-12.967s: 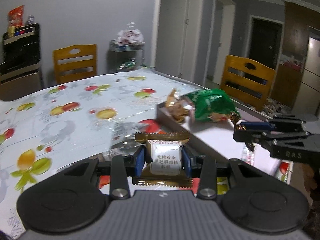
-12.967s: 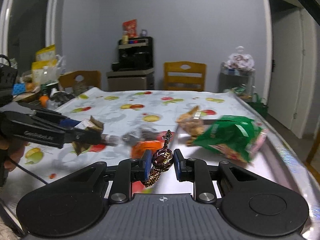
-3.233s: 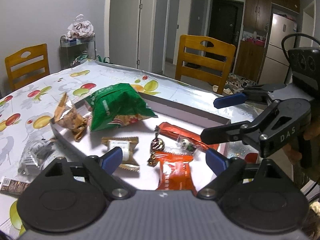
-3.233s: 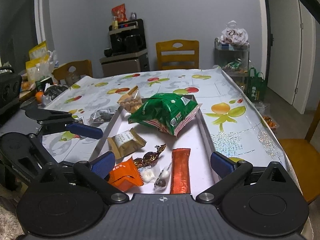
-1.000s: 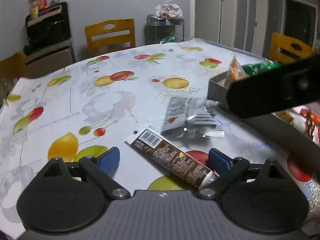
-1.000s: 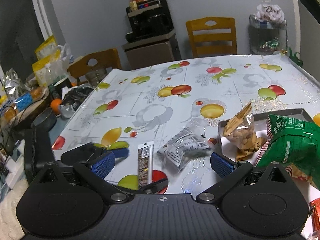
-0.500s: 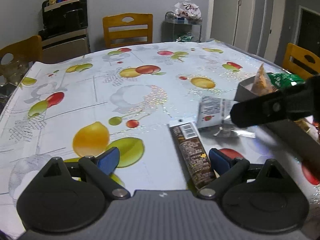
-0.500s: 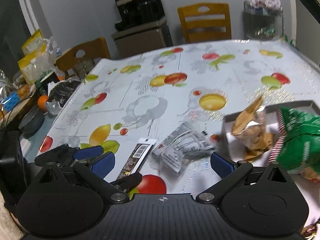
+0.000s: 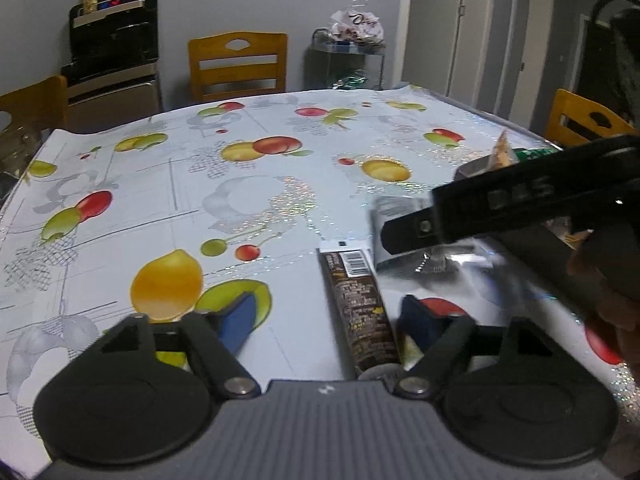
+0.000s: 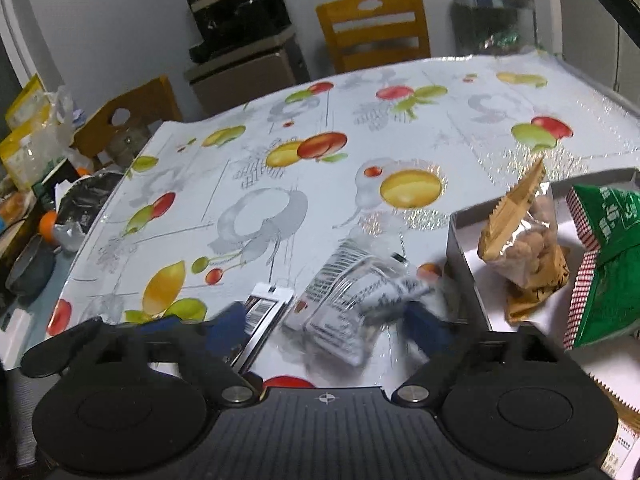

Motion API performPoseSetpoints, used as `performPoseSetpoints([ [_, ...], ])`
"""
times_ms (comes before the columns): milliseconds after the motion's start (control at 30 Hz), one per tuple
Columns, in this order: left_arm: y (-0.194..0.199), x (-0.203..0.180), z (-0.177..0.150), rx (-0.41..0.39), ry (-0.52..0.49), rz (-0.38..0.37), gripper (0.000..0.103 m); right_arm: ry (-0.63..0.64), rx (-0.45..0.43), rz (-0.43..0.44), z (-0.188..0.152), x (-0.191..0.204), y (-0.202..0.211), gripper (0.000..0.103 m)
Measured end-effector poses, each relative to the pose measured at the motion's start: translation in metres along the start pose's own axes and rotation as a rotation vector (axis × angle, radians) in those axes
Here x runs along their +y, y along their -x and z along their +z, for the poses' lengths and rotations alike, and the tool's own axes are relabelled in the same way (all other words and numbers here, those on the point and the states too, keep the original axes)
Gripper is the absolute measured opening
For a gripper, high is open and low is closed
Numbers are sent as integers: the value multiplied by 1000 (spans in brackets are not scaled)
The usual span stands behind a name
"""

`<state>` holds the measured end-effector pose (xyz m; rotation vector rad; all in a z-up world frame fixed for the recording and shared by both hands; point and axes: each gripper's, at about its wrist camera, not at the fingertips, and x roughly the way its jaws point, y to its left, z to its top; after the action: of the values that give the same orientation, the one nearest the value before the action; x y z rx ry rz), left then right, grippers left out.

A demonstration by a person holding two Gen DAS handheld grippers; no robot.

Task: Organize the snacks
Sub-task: 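Close the left tool on the brown tube while the right tool grasps the clear packet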

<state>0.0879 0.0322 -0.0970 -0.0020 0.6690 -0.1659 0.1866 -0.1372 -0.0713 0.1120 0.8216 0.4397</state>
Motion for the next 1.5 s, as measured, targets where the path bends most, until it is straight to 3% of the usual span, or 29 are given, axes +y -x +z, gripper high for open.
performPoseSetpoints([
  [200, 0, -5, -1, -4, -23, -12, 56, 27, -20, -42, 0, -6, -1, 46],
  [300, 1, -3, -1, -6, -19, -8, 52, 54, -23, -41, -1, -4, 1, 40],
  [567, 1, 2, 0, -5, -20, 11, 45, 116, -9, -4, -7, 8, 6, 37],
  [1000, 2, 13, 1, -7, 1, 52, 45, 237, 47, 78, -28, 20, 28, 37],
  [1367, 3, 6, 0, -1, -21, -2, 45, 324, 91, 148, -40, 19, 46, 38],
  [1433, 3, 5, 0, 0, -25, -12, 45, 319, 92, 147, -40, 17, 46, 41],
  [1500, 3, 5, 0, 0, -23, -18, 45, 310, 100, 148, -41, 17, 46, 60],
])
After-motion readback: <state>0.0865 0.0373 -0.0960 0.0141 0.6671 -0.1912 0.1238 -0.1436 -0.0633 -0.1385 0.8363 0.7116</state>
